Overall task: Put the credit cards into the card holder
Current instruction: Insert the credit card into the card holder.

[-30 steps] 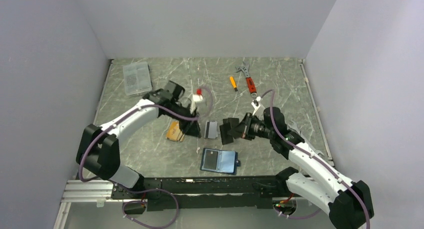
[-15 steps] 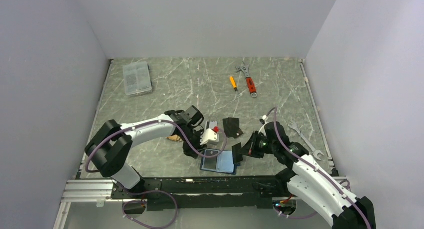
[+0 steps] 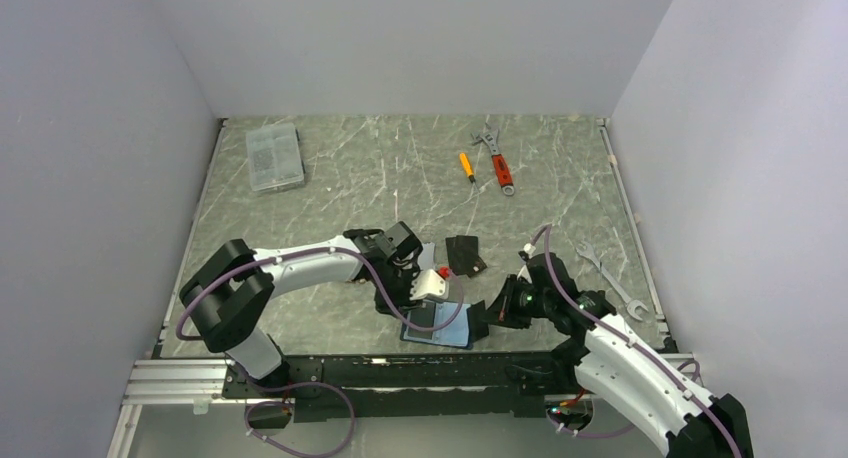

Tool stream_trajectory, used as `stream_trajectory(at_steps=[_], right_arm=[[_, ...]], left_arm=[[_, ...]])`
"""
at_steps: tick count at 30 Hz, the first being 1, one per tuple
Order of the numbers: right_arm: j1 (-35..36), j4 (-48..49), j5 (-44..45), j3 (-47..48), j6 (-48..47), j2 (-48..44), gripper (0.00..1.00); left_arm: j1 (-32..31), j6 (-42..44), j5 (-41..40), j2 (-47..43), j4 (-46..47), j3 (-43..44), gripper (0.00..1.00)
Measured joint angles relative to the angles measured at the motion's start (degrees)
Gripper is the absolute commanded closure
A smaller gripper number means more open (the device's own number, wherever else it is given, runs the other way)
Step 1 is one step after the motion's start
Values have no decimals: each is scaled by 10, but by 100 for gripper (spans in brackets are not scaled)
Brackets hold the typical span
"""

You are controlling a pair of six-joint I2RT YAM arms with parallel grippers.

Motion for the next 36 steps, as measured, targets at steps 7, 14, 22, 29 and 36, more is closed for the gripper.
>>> stream_trajectory(at_steps=[7, 14, 22, 29, 36], right_arm=[[2, -18, 0, -2, 0, -11, 100], [3, -40, 0, -2, -1, -27, 100], [3, -53, 0, -1, 0, -42, 100], [3, -67, 0, 6, 0, -53, 100], [3, -67, -10, 6, 0, -49, 100]], left_arm=[[-3, 0, -5, 3, 0, 12, 61], [-13, 0, -8, 10, 2, 13, 63], [-23, 0, -14, 23, 2, 13, 65], [-25, 2, -19, 23, 2, 13, 66], [-27, 3, -24, 23, 2, 13, 66]])
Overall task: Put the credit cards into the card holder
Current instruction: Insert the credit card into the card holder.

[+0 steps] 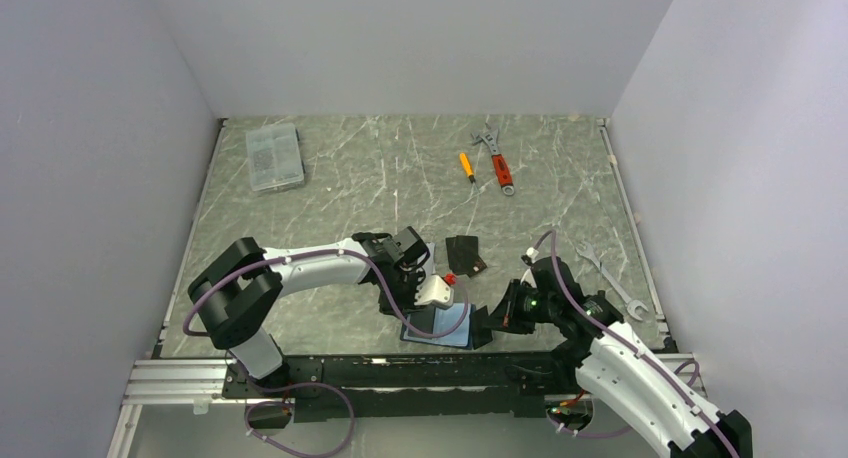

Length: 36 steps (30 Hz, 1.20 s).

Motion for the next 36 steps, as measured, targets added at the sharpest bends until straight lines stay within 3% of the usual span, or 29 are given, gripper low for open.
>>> stream_trajectory(at_steps=[27, 36], right_arm=[[0, 32, -20, -18, 0, 34, 100], [0, 1, -2, -17, -7, 5, 100]], left_arm=[[-1, 5, -4, 0, -1, 3, 69], [-5, 9, -13, 2, 0, 3, 72]])
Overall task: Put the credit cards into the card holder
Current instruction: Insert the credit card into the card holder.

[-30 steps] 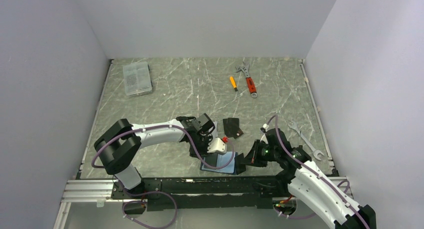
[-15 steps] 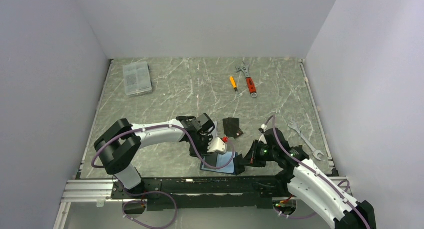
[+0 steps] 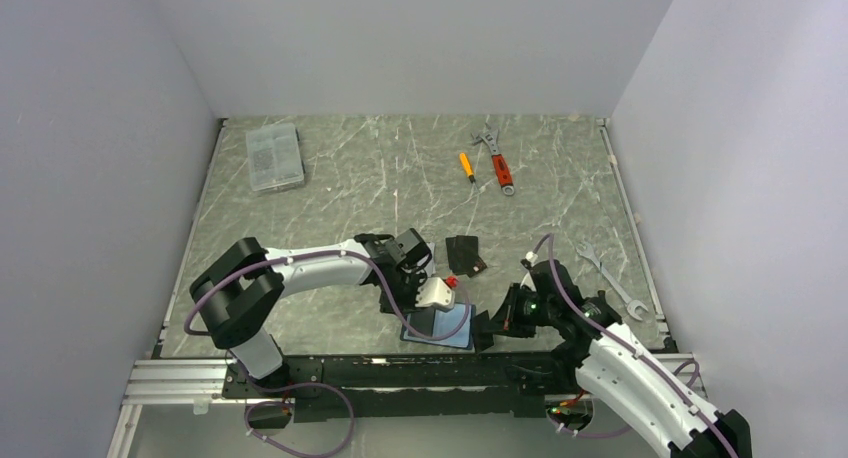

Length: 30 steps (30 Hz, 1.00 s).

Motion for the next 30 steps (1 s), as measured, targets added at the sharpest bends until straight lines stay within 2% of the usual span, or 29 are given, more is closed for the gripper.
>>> stream_trajectory(at_steps=[18, 30], right_arm=[[0, 3, -9, 1, 0, 5, 100], [0, 15, -14, 1, -8, 42, 100]], left_arm=[[-14, 0, -12, 10, 0, 0, 73], [-14, 0, -15, 10, 0, 0, 74]])
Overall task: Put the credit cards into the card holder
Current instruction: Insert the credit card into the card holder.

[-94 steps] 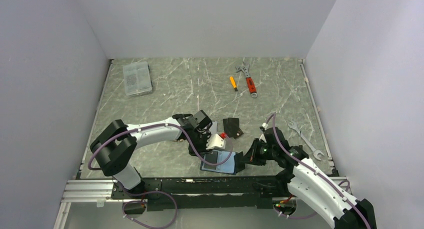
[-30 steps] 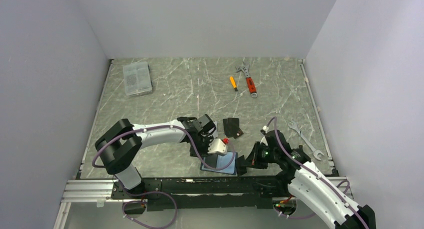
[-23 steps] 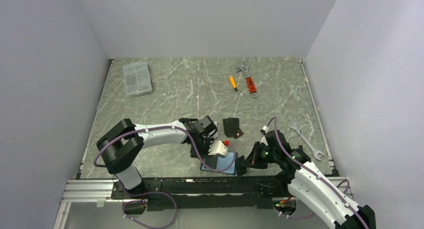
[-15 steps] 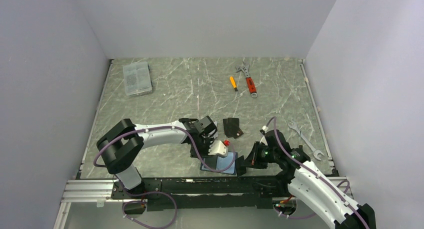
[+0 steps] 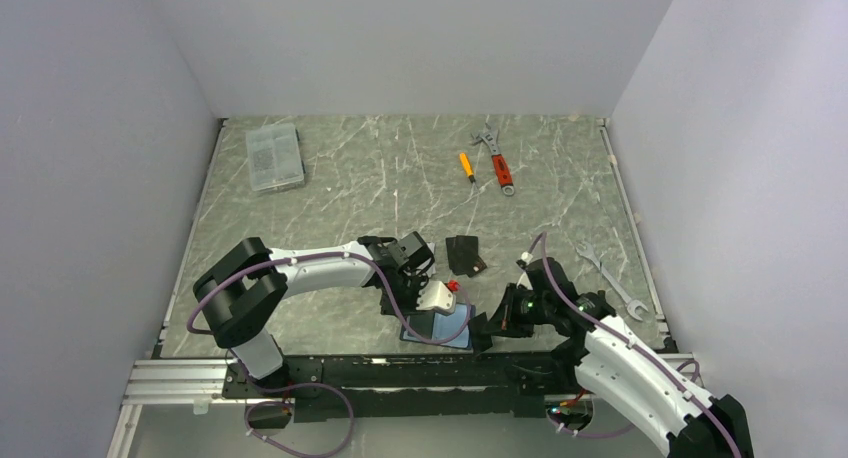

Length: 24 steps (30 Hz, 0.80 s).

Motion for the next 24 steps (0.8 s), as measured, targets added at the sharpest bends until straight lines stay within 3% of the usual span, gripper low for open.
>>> stream_trajectory(at_steps=[24], right_arm=[[36, 122, -22, -30, 22, 82, 100]], left_arm=[[0, 12, -2, 0, -5, 3, 76]])
